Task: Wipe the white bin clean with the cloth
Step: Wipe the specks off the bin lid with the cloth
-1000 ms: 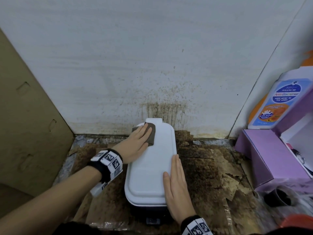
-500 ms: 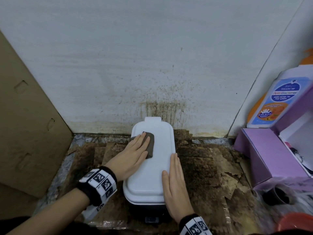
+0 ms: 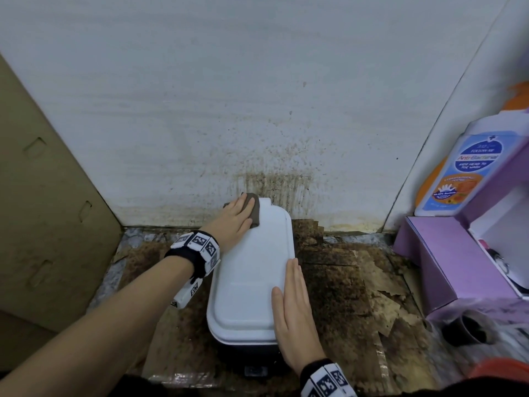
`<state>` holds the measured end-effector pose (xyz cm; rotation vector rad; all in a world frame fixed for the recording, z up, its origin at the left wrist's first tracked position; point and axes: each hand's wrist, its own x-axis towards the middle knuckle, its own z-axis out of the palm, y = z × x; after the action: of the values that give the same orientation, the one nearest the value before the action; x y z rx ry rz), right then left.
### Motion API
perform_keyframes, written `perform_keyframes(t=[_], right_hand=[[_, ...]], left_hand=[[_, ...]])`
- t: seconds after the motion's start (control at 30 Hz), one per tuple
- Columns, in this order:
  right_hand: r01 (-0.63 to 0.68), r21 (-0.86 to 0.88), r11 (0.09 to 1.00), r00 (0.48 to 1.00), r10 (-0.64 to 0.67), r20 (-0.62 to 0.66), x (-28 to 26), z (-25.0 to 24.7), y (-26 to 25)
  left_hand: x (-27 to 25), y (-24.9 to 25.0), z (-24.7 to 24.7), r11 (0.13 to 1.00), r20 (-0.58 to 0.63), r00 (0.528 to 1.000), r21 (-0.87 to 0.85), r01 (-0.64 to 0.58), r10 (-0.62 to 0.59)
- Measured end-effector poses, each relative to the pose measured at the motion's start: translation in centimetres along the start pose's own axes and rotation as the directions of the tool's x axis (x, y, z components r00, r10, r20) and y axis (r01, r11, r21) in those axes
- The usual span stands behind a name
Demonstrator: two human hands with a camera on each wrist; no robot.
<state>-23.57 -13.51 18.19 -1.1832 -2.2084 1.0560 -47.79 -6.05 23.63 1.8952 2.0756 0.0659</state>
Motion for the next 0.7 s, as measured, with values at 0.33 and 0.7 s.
perform_keyframes(t=[0.33,0.7], right_hand=[[-0.009,0.013,1.0,1.0,0.009,0.01,-0.1,0.1,0.0],[-0.003,0.004,1.0,1.0,0.003,-0.002,-0.3,0.2,0.2]], left_hand=[[-5.3,0.2,1.1,0.995,0.042,0.995,-0.043,-0.085,0.087],[-14.6,3.1,4.9,0.976,0.018,0.989,-0.163,-0.141,0.146]])
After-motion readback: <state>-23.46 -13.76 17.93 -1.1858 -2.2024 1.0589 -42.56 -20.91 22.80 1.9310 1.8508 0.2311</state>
